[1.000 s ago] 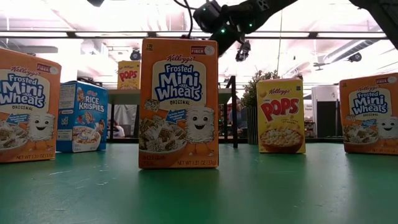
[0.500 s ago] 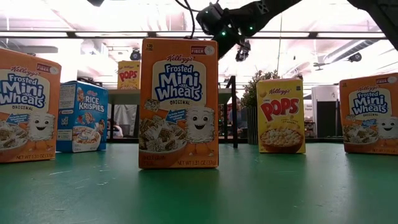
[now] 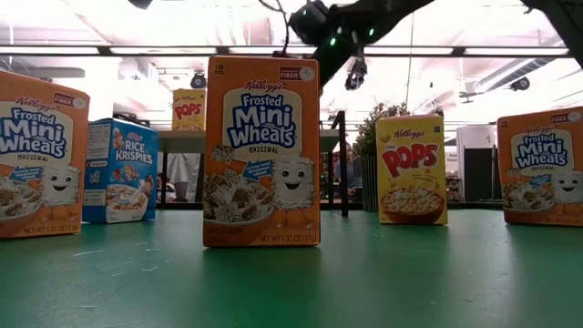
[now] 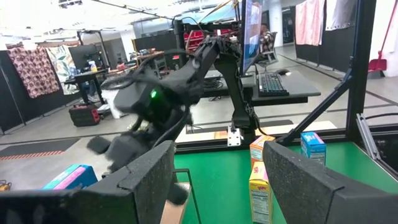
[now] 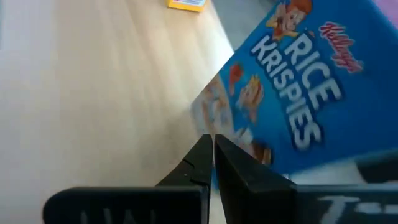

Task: Stack cereal on shelf
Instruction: Put the top right blue cereal box on the shelf

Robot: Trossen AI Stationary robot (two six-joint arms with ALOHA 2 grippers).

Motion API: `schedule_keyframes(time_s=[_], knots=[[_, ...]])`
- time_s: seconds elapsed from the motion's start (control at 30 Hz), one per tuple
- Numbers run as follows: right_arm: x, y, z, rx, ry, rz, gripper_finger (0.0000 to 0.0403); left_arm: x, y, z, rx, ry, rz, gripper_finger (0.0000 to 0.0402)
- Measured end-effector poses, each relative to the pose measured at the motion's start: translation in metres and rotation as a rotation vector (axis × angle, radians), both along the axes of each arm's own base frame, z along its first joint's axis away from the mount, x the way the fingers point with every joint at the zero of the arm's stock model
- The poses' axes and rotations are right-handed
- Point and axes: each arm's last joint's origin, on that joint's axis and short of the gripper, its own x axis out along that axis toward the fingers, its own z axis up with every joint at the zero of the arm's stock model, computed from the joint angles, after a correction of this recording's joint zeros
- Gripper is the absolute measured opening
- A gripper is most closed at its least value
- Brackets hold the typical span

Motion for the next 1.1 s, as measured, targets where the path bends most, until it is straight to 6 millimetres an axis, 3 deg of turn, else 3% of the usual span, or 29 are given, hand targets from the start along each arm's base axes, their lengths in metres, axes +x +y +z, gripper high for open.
schedule_keyframes(time_s=[0.17, 0.37, 0.63, 1.1], knots=[[-0.019, 0.008, 0.009, 0.102, 0.079, -0.045, 0.0008, 0.000, 0.000, 0.000, 0.011, 0.000, 0.001, 0.0231], [-0.032, -0.011, 0.013, 0.120, 0.076, -0.114, 0.0009, 0.000, 0.000, 0.000, 0.015, 0.000, 0.001, 0.0231], [-0.028, -0.039, 0.001, 0.083, 0.035, -0.117, 0.0008, 0.000, 0.000, 0.000, 0.015, 0.001, 0.001, 0.0231], [-0.020, -0.043, 0.007, 0.030, -0.061, -0.101, 0.0009, 0.000, 0.000, 0.001, 0.018, -0.004, 0.001, 0.0231]])
